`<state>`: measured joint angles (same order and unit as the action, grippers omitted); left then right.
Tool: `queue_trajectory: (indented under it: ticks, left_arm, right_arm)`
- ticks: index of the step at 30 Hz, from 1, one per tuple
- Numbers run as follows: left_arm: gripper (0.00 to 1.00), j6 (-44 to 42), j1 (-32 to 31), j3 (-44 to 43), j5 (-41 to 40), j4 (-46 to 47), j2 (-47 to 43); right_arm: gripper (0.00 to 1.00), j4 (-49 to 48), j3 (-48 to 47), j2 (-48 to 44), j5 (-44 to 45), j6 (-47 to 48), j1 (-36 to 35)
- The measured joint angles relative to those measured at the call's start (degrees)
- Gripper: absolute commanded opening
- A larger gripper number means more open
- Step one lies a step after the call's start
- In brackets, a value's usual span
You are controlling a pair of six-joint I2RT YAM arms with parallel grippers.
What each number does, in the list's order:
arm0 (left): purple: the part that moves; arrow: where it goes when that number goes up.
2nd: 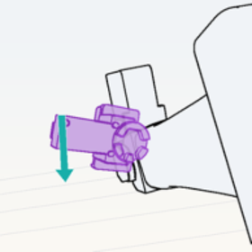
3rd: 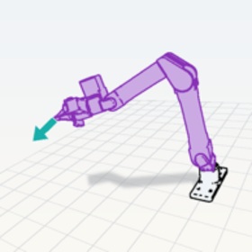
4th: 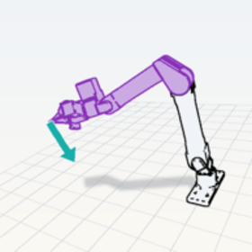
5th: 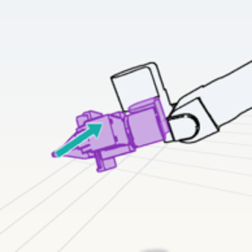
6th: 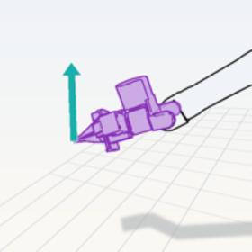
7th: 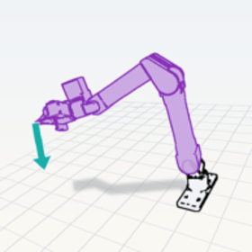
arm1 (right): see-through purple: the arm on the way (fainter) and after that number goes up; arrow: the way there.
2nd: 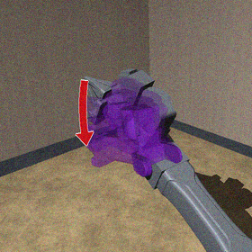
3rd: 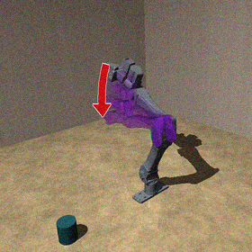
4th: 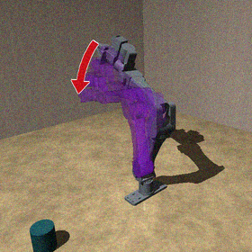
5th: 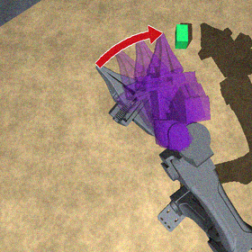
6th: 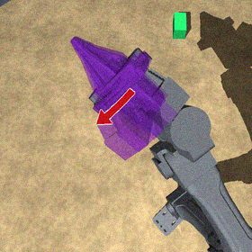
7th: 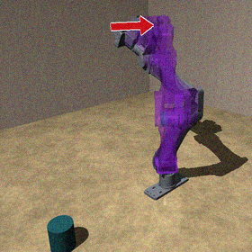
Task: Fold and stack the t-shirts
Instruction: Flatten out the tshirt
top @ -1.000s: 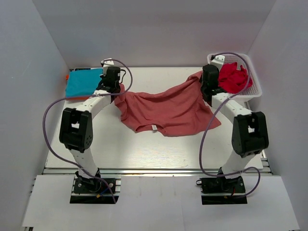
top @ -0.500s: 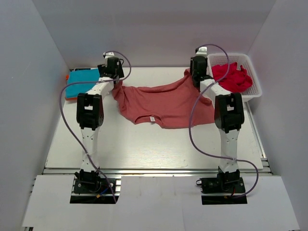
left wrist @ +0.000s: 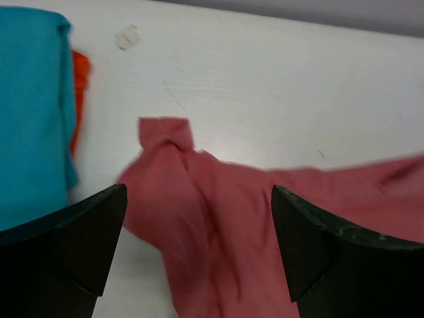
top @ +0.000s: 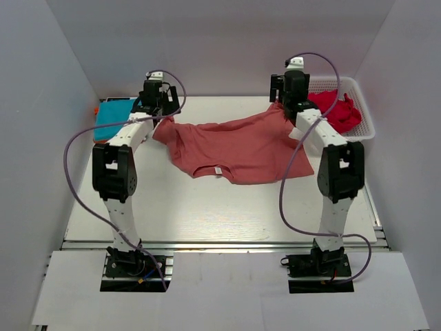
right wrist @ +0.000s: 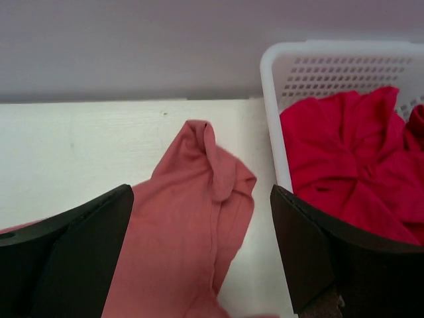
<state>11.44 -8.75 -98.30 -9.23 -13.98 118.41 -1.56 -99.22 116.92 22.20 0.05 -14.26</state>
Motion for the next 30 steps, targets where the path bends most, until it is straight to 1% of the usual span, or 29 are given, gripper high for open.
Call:
queue_trajectory:
  ticks: [3,5,8,11,18,21,23,28,30]
  left_arm:
    - [0.99,0.96,-1.2,9.66,6.25,2.27,-8.0]
    - [0.99,2.08,-2.03,15.23,10.12,3.72,-11.3]
    - [0.99,3.61,-3.23,21.55,15.45,5.68,-12.17]
    - [0.99,4.68,-3.8,23.89,18.49,5.51,-10.01]
    - [0.99,5.97,-3.74,23.47,18.51,3.74,-3.63]
    - [0.99,6.36,-3.34,20.5,17.59,3.5,-1.86]
    - [0.99,6.51,-3.34,17.99,16.94,2.91,0.13]
    - [0.99,6.08,-3.5,8.04,14.27,2.12,7.1]
    - [0.99,5.77,-3.74,2.27,14.43,1.68,11.04]
  right_arm:
    - [0.9,2.36,6.12,-7.26,-2.49,-3.96,0.0]
    - [0.9,3.41,10.27,-10.97,-4.76,-6.73,0.0]
    - [0.9,4.87,16.55,-13.79,-9.03,-11.34,0.0]
    - [0.9,7.5,20.5,-13.18,-12.22,-14.75,0.0]
    - [0.9,12.46,26.51,-10.58,-16.87,-19.5,0.0]
    - [0.88,13.22,31.15,-10.71,-18.58,-21.29,-0.04]
    - [0.88,12.2,34.77,-11.54,-19.58,-22.53,-0.17]
    - [0.88,10.29,44.15,-18.95,-24.92,-23.98,-1.81]
    - [0.85,10.1,46.86,-21.29,-26.91,-23.61,-3.69]
